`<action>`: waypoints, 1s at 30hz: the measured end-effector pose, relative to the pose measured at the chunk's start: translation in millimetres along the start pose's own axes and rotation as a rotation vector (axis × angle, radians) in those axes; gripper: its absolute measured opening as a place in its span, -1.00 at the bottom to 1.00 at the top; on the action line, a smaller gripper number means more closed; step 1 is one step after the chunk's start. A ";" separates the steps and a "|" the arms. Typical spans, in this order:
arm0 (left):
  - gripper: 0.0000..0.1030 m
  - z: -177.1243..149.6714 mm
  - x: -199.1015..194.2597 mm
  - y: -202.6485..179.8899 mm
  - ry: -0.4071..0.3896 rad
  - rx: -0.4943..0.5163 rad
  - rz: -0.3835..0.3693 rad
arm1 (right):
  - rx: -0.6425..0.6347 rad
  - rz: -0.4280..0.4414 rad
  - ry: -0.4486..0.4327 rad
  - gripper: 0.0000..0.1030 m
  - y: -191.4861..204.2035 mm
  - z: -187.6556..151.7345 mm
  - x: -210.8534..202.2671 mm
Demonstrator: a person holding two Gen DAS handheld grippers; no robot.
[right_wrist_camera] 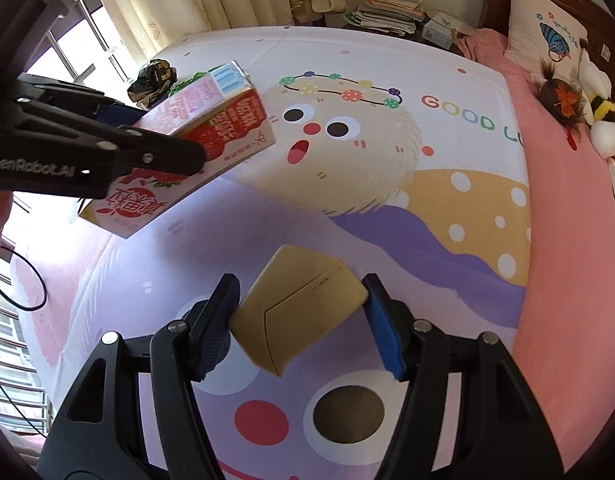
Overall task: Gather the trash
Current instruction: 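Carry the red carton and beige box with both tools over the bin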
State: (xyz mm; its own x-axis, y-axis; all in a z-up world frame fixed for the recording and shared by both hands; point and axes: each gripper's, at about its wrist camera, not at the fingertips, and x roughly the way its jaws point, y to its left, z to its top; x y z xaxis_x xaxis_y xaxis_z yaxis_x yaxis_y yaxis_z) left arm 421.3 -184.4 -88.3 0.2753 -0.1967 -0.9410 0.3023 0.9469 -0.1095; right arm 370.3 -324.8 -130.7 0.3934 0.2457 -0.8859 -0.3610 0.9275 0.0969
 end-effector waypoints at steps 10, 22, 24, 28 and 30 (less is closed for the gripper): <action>-0.14 -153.2 -96.1 36.2 -0.069 -0.012 -0.036 | 0.081 -0.018 -0.029 0.17 87.7 -46.2 -45.3; -0.13 -354.5 -169.1 91.7 -0.089 0.046 -0.106 | 0.241 -0.006 -0.068 0.17 251.4 -160.8 -116.3; -0.13 -381.1 -176.1 95.2 -0.083 0.050 -0.116 | 0.247 0.004 -0.048 0.17 273.2 -180.1 -124.4; -0.13 -426.8 -181.5 98.4 -0.062 0.030 -0.138 | 0.219 0.013 -0.002 0.17 308.5 -210.9 -134.6; -0.13 -442.3 -176.9 97.6 -0.044 0.016 -0.151 | 0.213 0.021 0.023 0.17 322.2 -227.5 -135.3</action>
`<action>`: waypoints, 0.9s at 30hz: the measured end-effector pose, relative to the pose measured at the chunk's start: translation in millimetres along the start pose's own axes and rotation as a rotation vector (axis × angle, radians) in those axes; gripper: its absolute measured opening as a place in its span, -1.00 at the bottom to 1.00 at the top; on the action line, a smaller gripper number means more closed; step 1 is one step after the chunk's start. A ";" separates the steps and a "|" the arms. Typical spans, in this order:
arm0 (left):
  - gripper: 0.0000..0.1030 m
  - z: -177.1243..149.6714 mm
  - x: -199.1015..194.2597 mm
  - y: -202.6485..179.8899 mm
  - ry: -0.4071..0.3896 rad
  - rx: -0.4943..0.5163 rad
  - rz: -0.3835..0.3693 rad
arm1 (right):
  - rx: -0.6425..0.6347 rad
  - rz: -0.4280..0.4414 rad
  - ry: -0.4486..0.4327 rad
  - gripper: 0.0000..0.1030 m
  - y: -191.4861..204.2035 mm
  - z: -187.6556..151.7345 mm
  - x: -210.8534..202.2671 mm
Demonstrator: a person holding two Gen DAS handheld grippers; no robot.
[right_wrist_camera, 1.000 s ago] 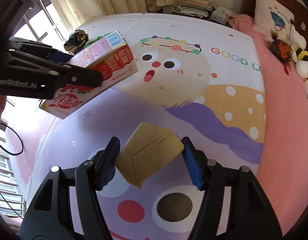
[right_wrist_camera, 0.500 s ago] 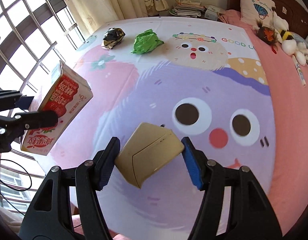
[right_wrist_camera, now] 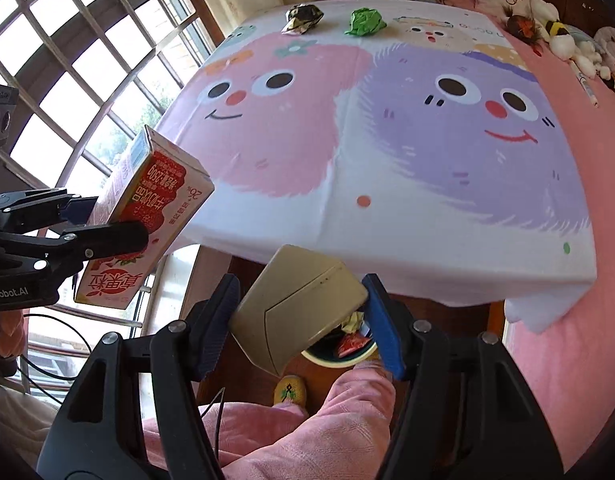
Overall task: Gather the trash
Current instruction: 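Carry the red carton and beige box with both tools over the bin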
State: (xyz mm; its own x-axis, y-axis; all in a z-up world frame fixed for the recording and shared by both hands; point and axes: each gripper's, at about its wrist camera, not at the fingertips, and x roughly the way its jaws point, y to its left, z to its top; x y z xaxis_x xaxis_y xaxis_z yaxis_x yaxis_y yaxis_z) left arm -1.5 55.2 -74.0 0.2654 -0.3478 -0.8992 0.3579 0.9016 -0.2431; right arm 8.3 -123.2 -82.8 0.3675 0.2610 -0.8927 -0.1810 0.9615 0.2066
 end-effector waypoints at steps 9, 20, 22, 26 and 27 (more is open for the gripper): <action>-0.13 -74.9 79.4 -7.6 0.120 -0.060 -0.003 | 0.067 0.005 0.140 0.17 -6.7 -81.5 60.2; -0.13 -115.7 285.7 10.0 0.203 -0.109 0.040 | 0.219 -0.060 0.268 0.17 -86.3 -166.7 236.9; -0.13 -116.9 319.5 10.2 0.213 -0.087 0.060 | 0.219 -0.062 0.275 0.17 -98.7 -169.6 260.8; -0.06 -118.6 368.1 14.1 0.236 -0.093 0.065 | 0.186 -0.079 0.269 0.17 -116.0 -174.8 297.4; 0.07 -120.3 375.9 15.3 0.239 -0.097 0.071 | 0.180 -0.083 0.269 0.17 -118.9 -176.1 304.7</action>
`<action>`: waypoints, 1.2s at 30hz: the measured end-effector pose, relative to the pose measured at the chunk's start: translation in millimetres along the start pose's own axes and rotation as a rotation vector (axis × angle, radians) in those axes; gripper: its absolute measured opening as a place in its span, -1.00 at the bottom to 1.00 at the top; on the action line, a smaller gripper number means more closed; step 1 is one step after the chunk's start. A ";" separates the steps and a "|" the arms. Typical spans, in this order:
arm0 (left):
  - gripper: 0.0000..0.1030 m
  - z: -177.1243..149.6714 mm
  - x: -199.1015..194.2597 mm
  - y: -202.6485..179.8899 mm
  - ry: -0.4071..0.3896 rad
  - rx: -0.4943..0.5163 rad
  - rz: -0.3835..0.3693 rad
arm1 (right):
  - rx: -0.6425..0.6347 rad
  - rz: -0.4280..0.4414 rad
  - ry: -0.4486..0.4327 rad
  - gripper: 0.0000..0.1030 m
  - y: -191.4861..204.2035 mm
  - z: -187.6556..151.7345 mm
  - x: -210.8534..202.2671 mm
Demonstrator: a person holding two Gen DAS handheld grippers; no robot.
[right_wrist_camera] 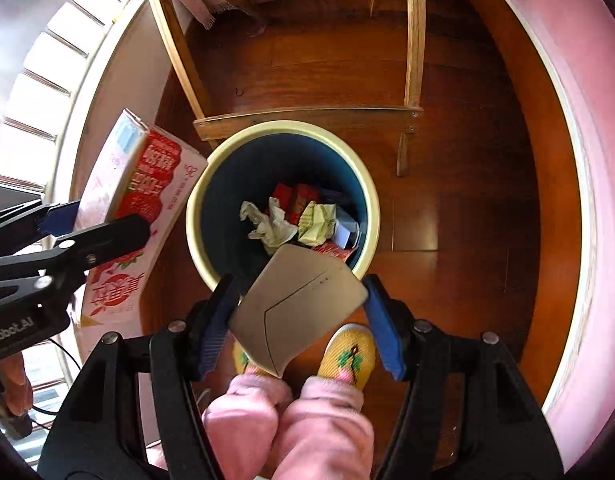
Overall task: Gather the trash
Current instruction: 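Open both tools to drop the carton and box into the bin, then move both tools back over the table toward the crumpled wrappers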
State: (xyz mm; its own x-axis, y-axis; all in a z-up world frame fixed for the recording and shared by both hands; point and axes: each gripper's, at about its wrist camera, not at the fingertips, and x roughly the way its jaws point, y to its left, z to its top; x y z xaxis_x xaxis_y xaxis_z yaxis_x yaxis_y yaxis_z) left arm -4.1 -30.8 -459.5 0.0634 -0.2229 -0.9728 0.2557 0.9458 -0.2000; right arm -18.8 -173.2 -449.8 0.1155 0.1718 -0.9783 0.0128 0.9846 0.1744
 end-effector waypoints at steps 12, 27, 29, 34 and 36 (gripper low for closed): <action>0.67 -11.9 -4.6 27.0 -0.028 -0.076 0.087 | -0.014 0.028 0.014 0.18 -0.1 22.1 39.1; 0.67 -23.0 -119.2 48.9 -0.088 -0.171 0.115 | -0.050 -0.023 -0.004 0.41 43.0 43.8 -18.0; 0.67 -21.3 -151.1 43.6 -0.106 -0.165 0.119 | -0.062 -0.012 -0.009 0.41 48.3 42.9 -45.7; 0.67 -15.9 -237.4 26.3 -0.170 -0.156 0.129 | -0.112 0.019 -0.050 0.41 60.3 39.5 -133.7; 0.67 -13.6 -273.1 18.5 -0.201 -0.151 0.137 | -0.139 0.031 -0.081 0.41 65.4 38.2 -173.0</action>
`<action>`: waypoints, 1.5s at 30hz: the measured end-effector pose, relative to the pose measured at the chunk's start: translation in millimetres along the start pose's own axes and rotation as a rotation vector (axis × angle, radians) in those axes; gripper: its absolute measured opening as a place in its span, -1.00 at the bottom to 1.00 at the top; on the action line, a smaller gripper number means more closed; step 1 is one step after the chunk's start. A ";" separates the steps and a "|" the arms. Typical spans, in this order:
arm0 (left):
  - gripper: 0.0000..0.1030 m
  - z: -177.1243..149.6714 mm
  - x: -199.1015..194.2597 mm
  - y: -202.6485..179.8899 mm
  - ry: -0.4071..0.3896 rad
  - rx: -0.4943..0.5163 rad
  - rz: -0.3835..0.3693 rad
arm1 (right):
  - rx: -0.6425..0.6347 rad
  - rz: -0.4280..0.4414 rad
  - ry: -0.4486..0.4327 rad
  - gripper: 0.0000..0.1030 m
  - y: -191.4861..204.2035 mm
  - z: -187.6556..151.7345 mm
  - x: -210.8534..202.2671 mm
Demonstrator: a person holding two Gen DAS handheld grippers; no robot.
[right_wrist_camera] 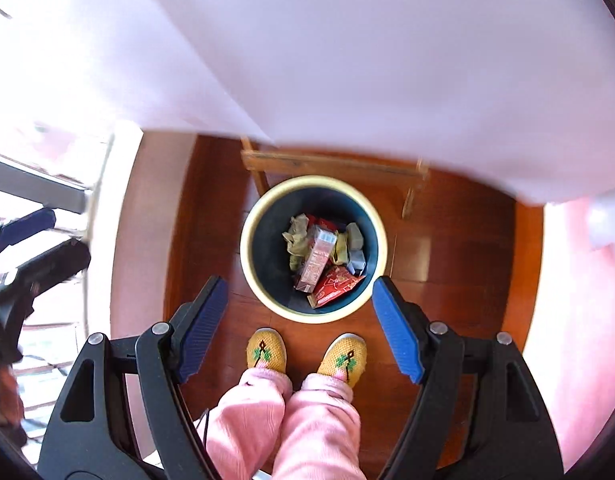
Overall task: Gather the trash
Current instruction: 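Move both tools back over the table toward the crumpled wrappers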
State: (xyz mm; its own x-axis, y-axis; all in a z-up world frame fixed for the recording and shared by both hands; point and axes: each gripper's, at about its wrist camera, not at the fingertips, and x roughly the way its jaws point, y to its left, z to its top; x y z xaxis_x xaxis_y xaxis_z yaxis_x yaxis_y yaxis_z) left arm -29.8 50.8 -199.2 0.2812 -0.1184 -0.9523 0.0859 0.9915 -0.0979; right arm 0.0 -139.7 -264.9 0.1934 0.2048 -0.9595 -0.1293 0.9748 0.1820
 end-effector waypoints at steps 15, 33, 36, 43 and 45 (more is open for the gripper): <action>0.67 86.4 -226.2 -56.4 -0.307 0.125 0.117 | -0.128 0.040 -0.321 0.41 18.1 47.1 -235.8; 0.67 243.1 -247.3 -68.0 -0.353 0.128 0.148 | -0.114 -0.039 -0.501 0.41 -6.8 204.0 -313.8; 0.58 284.7 -221.3 -48.0 -0.305 0.107 0.086 | -0.100 -0.071 -0.507 0.41 -5.6 237.3 -304.9; 0.58 401.6 -150.6 -1.9 -0.212 0.125 -0.003 | 0.015 -0.153 -0.458 0.41 -13.4 344.5 -263.1; 0.58 438.1 -126.1 11.9 -0.182 0.125 -0.028 | 0.063 -0.158 -0.423 0.41 -19.3 379.0 -242.7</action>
State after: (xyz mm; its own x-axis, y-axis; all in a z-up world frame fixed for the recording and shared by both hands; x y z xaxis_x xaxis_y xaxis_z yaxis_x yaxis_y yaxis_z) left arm 354.5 53.7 46.3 0.4443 -0.1645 -0.8807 0.2103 0.9747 -0.0759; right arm 324.1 -174.5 45.9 0.5878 0.0584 -0.8069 -0.0090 0.9978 0.0657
